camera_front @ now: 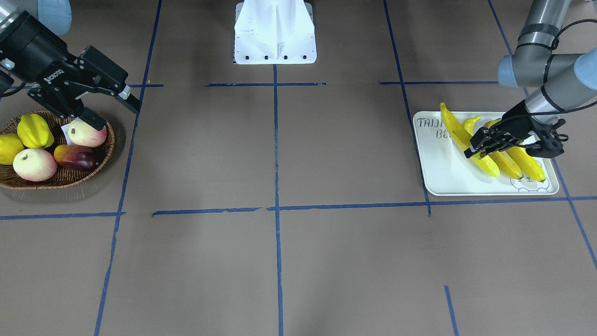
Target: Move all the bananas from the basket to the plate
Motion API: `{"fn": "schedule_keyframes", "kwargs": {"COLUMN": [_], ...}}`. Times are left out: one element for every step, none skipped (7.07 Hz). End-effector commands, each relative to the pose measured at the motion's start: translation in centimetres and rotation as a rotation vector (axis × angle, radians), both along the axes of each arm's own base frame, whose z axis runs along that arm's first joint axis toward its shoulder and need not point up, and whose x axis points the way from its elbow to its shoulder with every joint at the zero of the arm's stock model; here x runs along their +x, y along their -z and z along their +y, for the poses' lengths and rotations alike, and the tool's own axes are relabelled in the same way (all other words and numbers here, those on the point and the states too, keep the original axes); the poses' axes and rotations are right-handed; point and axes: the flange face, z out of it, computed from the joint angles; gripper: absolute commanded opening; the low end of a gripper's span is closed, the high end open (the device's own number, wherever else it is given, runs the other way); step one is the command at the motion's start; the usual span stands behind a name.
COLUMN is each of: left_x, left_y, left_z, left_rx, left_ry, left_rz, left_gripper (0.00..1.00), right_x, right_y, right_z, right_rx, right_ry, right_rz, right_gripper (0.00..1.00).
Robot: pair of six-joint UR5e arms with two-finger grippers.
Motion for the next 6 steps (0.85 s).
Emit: {"fn": "schedule_keyframes", "kwargs": {"left_x": [-1.9,-3.2,-4.8,-6.8,-9.2,-12.2], "left_y": [0.3,0.4,0.7,0.8,0.7,-1.1], "left_z": [-0.6,-0.9,-1.2,-1.5,-2.0,-2.3], "left_rx": [0.016,0.02,0.016,0.003,0.05,0.103], "left_ry": [0.017,0.008,0.006,0.004,0.011,0.002], "left_rz": [0.01,0.026,0.048,0.077,0.075,0.017], "left_gripper": [1.0,1.0,1.0,1.0,1.0,1.0], "right_x": [0.6,1.0,1.8,3.3,5.2,7.3], "right_y": [-0.8,-1.6,-2.7,-5.2,-9.0,-13.6], "right_z": [-0.3,-0.5,-0.8,-1.4,-1.8,-2.2], "right_rx": [-0.014,-0.024,-0.034,-0.046,-0.004,0.066], "right_ry": [-0.012,-0.018,-0.031,-0.054,-0.052,-0.027], "right_rz": [0.008,0.015,0.028,0.059,0.119,0.2], "right_gripper": [0.99,0.99,0.99,1.0,1.0,1.0]}}
